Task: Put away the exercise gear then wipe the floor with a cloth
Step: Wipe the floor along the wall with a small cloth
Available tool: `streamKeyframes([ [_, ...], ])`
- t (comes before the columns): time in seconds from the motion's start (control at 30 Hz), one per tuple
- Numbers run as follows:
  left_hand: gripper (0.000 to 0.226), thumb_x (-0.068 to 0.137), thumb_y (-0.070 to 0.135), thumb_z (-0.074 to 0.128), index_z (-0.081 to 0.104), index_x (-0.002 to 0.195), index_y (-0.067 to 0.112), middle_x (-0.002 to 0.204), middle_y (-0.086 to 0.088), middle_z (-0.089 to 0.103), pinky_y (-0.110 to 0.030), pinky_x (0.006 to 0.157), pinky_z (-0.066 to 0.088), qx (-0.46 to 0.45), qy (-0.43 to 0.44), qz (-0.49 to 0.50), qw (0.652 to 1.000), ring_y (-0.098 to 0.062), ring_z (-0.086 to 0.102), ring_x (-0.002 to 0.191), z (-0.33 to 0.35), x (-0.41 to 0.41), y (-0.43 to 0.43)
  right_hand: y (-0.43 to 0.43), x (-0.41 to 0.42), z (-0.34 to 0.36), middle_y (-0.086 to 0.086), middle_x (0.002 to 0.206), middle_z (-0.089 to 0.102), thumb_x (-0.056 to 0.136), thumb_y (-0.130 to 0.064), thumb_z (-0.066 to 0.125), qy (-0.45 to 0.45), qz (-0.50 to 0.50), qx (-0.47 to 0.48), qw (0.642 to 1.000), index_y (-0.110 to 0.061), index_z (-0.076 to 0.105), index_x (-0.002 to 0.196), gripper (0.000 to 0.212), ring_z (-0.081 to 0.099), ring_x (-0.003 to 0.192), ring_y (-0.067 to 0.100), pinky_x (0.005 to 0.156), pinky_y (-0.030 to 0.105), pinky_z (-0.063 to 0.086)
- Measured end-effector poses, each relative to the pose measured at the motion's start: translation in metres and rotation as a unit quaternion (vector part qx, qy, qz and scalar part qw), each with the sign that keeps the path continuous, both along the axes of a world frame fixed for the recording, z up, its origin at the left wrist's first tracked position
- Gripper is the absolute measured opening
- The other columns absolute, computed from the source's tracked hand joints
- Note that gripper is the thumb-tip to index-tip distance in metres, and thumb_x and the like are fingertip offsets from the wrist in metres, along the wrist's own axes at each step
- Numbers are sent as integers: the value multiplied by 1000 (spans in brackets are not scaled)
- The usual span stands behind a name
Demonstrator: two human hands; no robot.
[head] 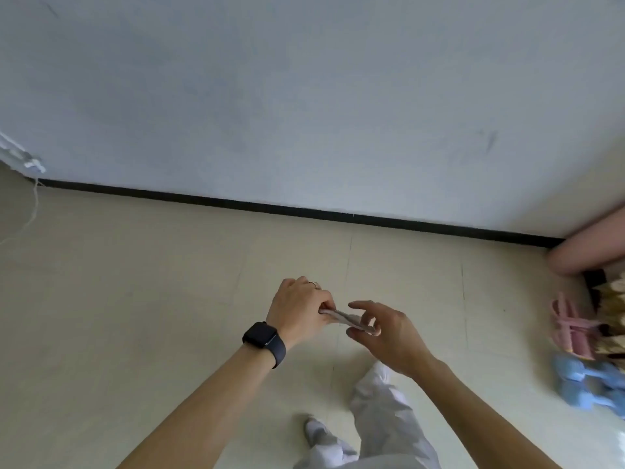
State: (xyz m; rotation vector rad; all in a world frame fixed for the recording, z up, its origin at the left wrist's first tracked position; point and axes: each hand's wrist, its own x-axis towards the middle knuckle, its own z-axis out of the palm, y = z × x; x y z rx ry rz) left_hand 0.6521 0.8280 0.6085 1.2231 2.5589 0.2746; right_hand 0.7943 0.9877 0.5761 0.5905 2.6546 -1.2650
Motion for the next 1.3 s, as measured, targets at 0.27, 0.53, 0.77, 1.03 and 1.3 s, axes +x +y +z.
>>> streamKeyframes([
  [0.27,24,95,45,55,72,107,34,103,12,70,-28,94,35,-59,-46,-57,996,-12,54,103,-58,-90,103,99,-77,-62,-10,97,70,90,-26,70,-6,-40,47,998,-28,77,102,14,61,88,14,73,28,51],
  [0.53,22,95,28,53,71,108,31,99,9,72,-29,92,38,-140,-53,-107,983,-16,61,99,-162,-152,173,153,-144,-153,-14,111,66,100,-35,51,-139,-25,44,989,-40,66,118,25,61,101,13,80,28,49],
  [0.77,37,98,26,45,52,134,29,128,7,60,-30,98,36,-211,-116,-169,956,-17,50,120,-332,-204,217,171,-191,-307,-8,107,63,102,-35,44,-222,-54,39,973,-34,64,118,25,62,98,18,72,28,42],
  [1.03,48,99,29,43,38,146,21,151,-1,43,-37,110,30,-302,-70,-245,919,-23,32,141,-556,-285,222,210,-231,-501,-3,91,64,97,-25,50,-227,-233,135,936,-24,70,100,20,56,76,24,62,29,34],
  [1.3,56,99,36,44,31,151,22,161,-8,25,-43,115,23,-244,-16,-249,937,-31,17,149,-736,-337,244,201,-231,-692,3,100,69,84,-10,70,-76,-295,313,900,-16,71,101,18,60,90,34,66,39,47],
])
